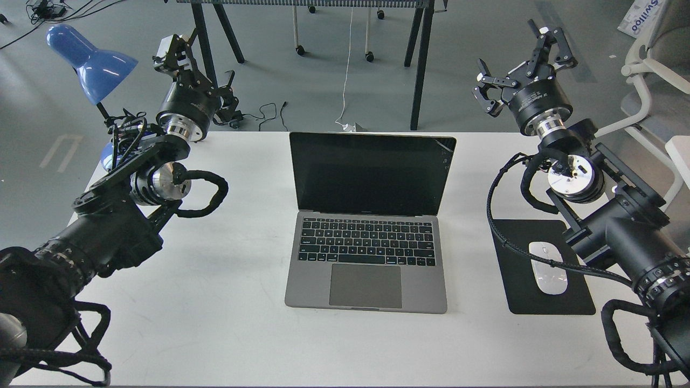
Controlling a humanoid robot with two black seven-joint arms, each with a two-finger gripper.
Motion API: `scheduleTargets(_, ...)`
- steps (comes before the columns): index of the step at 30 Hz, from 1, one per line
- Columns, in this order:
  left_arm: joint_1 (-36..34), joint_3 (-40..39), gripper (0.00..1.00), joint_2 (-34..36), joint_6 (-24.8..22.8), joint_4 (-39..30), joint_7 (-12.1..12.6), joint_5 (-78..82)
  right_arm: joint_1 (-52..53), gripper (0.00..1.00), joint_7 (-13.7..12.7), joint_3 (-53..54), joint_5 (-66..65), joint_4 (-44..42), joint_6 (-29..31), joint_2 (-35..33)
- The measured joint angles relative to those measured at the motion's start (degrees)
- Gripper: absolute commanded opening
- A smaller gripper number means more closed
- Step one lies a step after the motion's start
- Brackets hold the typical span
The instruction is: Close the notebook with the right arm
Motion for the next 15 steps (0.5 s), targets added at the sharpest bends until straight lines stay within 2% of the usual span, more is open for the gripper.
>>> scheduleTargets(15,0.1,0.0,1.00,0.1,1.1,-0.4,0.0,0.0,0.5,1.00,0.0,-0.6,-0.1,-0.3,-0.3,-0.1)
